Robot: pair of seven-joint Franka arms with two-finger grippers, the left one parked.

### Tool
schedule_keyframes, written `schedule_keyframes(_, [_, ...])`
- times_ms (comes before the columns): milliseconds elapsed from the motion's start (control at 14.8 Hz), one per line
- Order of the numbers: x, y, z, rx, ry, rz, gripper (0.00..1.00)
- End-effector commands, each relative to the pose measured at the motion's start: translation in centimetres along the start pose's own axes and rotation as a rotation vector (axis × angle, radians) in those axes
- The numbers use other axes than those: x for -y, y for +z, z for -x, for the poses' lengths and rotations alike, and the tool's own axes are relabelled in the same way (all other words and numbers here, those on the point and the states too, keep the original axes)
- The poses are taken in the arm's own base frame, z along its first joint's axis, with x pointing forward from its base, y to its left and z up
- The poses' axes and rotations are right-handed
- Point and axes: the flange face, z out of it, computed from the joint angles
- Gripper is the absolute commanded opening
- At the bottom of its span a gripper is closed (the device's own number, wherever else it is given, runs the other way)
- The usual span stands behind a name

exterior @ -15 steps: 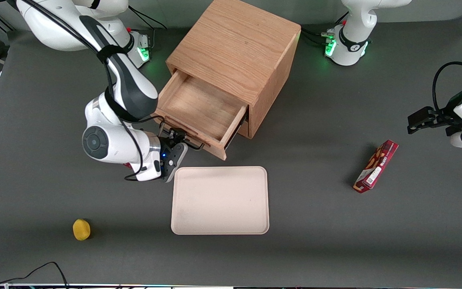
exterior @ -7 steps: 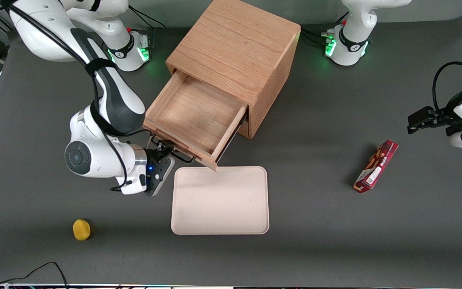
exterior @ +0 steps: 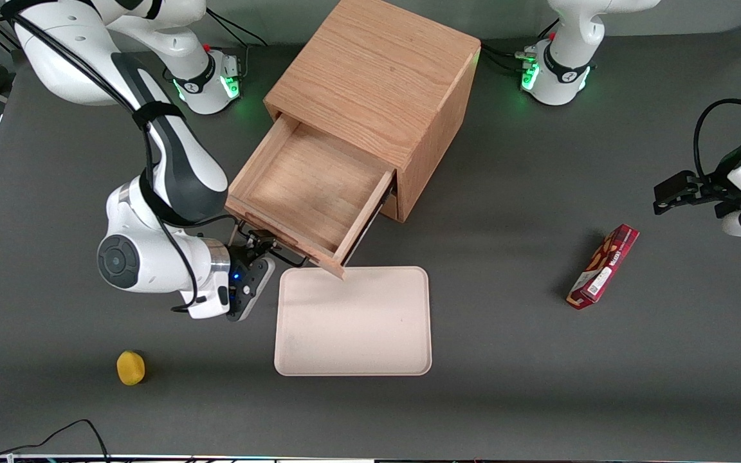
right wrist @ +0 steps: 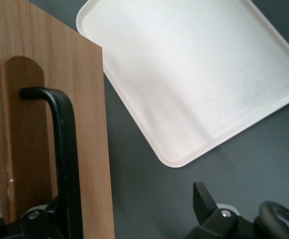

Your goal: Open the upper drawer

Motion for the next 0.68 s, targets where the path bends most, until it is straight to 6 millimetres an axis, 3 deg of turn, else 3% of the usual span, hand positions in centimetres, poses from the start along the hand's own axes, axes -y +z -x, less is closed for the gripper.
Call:
schedule_keyframes(0, [-1.7,-1.3,0.1,0.007,-0.017,0.03,1.0])
schedule_keyframes(608, [-2.9,-3.7,0.1,0.015,-0.015,0.062,1.0])
